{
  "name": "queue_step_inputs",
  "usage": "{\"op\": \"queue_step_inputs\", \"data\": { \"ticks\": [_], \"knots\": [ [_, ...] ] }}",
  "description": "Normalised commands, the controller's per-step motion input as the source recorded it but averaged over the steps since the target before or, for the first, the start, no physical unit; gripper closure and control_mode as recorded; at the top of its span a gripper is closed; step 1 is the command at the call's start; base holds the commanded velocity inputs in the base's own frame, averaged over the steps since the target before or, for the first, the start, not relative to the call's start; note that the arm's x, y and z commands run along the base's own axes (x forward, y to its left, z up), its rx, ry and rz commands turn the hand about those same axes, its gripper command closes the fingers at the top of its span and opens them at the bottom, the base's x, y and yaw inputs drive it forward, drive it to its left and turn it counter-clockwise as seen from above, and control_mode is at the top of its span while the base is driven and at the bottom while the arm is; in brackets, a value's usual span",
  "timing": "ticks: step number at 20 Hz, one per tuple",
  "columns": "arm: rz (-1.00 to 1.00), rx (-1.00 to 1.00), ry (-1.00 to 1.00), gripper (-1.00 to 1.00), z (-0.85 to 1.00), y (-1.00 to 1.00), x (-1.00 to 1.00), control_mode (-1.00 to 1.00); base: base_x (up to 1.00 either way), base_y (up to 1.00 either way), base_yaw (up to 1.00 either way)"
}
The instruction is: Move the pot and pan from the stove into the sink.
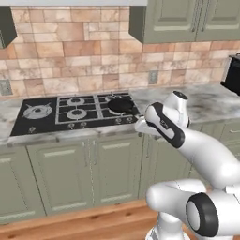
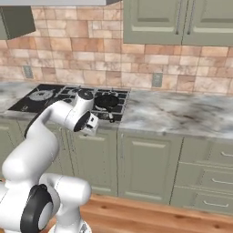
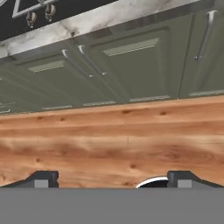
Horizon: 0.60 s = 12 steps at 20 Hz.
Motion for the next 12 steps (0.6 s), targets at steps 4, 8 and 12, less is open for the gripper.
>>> {"op": "queue_step_inputs", "data": {
  "ticks": [4,8,12],
  "knots": [
    [0.0,0.0,0.0,-1.0,0.0,0.0,0.0,1.0,0.93,-0.02,0.01],
    [0.0,0.0,0.0,-1.0,0.0,0.0,0.0,1.0,0.99,-0.06,0.02],
    [0.0,0.0,0.0,-1.0,0.0,0.0,0.0,1.0,0.58,0.0,0.03]
  ]
}}
